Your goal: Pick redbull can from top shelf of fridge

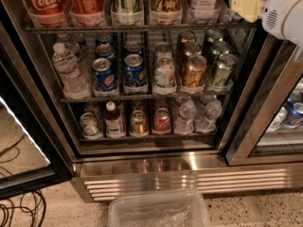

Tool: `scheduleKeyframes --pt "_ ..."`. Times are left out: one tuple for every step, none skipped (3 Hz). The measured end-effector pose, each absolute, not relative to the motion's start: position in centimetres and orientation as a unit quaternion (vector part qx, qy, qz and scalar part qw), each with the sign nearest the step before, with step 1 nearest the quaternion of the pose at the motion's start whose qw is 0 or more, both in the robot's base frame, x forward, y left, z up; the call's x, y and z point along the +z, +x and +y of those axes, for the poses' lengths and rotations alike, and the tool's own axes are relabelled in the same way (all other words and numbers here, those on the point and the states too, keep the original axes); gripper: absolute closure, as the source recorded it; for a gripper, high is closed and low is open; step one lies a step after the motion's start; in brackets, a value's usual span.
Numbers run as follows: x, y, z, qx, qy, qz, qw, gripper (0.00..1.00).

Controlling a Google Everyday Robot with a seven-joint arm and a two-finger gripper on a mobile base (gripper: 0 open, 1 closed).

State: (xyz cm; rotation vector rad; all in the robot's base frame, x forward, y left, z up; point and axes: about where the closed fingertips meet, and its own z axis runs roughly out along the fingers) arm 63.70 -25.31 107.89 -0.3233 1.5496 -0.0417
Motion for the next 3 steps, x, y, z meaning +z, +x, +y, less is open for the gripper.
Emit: scheduleKeyframes --pt "108.16 63.70 -25.33 -0.023 -0.144 0.694 0.705 0.35" --pt "108.45 63.70 -25.33 -0.026 -0.143 0.691 0.708 0.37" --pt "108.63 63.71 -25.31 -0.030 -0.143 0.690 0.709 0.36"
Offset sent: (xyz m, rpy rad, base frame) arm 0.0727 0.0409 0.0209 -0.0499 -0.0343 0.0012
